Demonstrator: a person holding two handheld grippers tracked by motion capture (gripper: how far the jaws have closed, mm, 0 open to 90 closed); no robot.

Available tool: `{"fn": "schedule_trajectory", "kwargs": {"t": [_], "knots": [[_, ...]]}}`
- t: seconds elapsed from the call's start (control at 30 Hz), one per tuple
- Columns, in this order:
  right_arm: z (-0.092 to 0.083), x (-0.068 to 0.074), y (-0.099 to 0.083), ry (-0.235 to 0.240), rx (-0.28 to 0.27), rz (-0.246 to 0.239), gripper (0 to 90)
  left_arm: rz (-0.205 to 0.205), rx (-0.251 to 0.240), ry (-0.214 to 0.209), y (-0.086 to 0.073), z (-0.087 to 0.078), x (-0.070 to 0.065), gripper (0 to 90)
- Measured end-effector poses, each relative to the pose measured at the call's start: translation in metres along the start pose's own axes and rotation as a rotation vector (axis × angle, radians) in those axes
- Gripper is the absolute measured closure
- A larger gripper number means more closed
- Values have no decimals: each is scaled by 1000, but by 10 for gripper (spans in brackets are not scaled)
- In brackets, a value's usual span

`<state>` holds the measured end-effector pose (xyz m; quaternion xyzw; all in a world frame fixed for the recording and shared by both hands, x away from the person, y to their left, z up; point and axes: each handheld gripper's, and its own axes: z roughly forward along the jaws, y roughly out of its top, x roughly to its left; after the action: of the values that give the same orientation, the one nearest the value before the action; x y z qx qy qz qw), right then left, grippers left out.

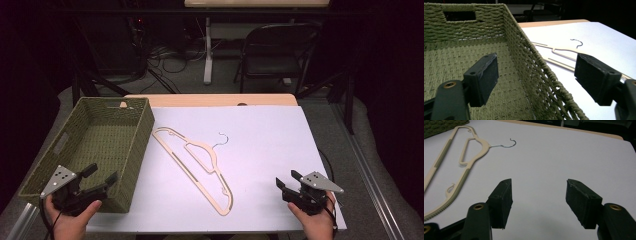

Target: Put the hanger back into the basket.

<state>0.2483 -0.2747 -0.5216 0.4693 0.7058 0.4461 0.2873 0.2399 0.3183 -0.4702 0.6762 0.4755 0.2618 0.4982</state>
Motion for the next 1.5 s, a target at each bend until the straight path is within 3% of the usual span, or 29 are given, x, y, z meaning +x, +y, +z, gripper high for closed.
{"fn": "schedule_trajectory", "kwargs": {"t": [0.17,0.6,0.9,1.07,1.43,1.5], "knots": [[0,3,2,-6,1,-13,359,29,2,-11,1,0,-1,178],[5,12,8,3,77,-49,351,34,32,-21,2,0,-6,201],[14,18,30,56,201,-66,409,49,50,-18,3,0,-6,254],[26,23,53,123,271,-58,438,44,50,-23,3,0,-7,266],[44,28,77,162,385,-87,461,53,63,-30,2,3,-10,285],[50,29,84,164,440,-103,482,55,65,-29,3,3,-10,285]]}}
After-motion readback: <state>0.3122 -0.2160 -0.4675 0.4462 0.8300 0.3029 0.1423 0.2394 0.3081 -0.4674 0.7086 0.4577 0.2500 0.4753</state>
